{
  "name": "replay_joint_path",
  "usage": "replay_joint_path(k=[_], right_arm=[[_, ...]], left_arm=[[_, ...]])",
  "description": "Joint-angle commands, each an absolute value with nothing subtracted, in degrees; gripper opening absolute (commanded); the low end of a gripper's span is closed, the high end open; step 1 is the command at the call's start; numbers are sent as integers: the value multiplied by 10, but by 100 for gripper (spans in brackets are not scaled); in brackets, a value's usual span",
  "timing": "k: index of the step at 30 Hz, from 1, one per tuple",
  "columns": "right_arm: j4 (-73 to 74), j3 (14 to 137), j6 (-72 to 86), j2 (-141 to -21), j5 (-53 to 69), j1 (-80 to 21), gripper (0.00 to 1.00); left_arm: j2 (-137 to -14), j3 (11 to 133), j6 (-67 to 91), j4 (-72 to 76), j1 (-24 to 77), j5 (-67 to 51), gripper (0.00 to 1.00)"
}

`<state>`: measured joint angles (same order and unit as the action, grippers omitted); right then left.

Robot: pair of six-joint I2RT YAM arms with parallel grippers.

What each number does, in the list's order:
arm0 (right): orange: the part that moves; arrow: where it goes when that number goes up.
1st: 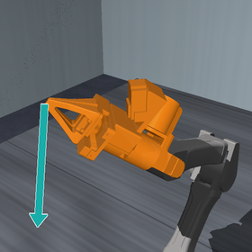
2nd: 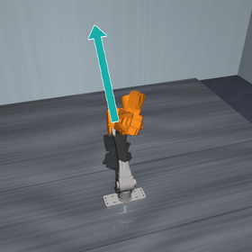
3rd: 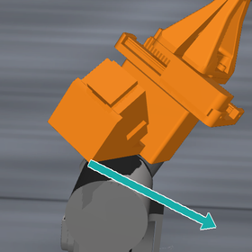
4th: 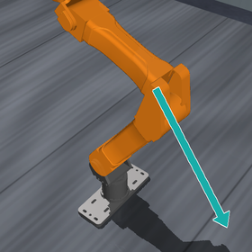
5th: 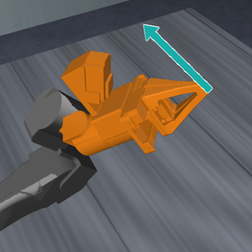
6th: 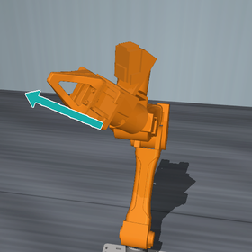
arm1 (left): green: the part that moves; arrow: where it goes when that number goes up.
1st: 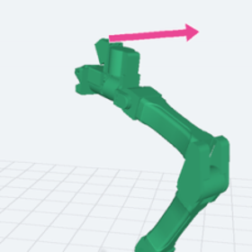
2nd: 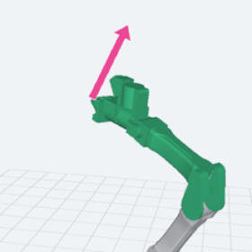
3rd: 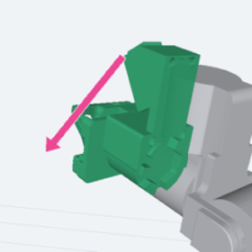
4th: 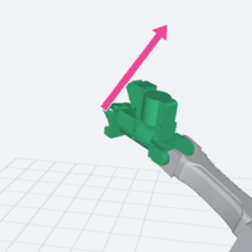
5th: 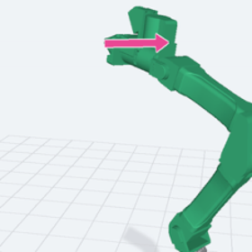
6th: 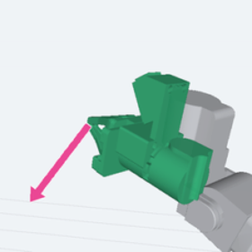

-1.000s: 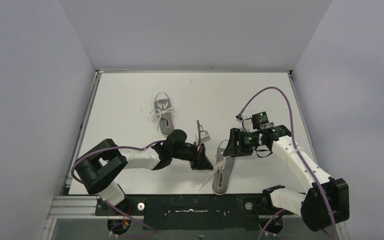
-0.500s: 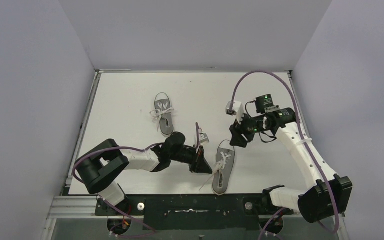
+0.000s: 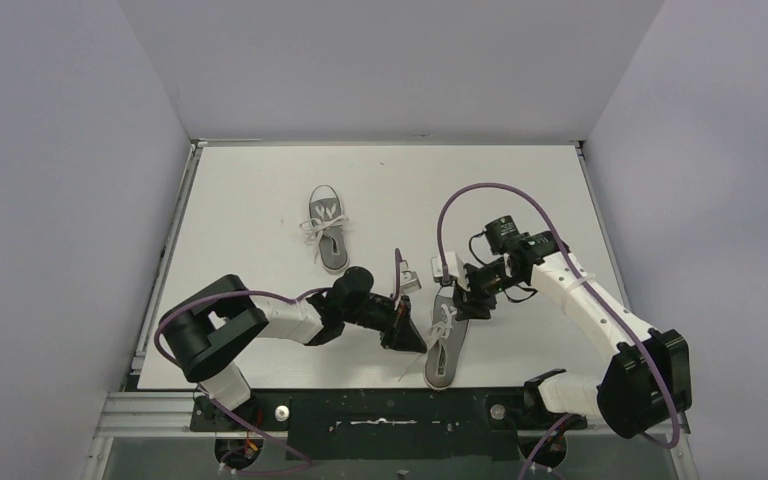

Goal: Tie the shoes
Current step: Cross the shoelace with the shoelace.

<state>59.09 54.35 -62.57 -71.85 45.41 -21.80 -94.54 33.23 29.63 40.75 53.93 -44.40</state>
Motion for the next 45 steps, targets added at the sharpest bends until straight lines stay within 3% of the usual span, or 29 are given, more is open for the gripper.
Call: replay_joint_path(k=[1, 45], right_arm=[[542, 545, -674, -735, 515, -226, 43], [556, 558, -718, -819, 472, -334, 39]], left_arm=[[-955, 336, 301, 453, 541, -460, 0], [-983, 328, 323, 489, 540, -465, 0]])
